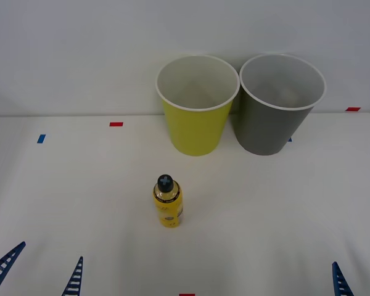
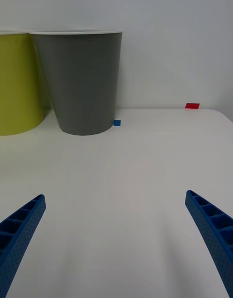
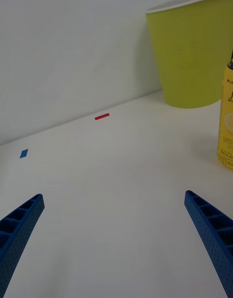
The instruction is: Put cans in the gray bin and PET bottles in the light green bin.
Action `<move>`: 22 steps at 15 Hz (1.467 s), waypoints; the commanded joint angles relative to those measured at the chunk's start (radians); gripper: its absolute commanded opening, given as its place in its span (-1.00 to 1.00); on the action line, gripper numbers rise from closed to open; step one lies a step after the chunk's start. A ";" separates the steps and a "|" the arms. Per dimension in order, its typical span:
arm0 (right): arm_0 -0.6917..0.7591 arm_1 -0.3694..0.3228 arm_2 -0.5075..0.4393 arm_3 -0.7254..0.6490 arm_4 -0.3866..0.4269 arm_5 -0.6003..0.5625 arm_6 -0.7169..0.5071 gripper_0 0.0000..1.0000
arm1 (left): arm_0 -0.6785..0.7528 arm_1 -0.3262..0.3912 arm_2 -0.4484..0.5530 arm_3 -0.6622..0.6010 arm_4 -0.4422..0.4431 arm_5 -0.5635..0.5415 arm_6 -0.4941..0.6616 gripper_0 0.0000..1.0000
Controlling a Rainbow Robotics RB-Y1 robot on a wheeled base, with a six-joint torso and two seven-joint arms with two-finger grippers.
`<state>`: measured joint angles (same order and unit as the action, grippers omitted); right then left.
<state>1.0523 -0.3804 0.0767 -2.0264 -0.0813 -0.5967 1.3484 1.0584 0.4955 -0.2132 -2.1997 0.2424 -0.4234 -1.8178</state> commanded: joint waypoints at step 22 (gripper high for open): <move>0.000 0.000 0.000 0.000 0.000 0.000 0.000 1.00 | 0.000 0.000 0.000 0.000 0.000 0.000 0.000 1.00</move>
<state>1.0523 -0.3804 0.0767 -2.0264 -0.0813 -0.5967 1.3484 1.0584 0.4955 -0.2132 -2.1997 0.2424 -0.4234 -1.8178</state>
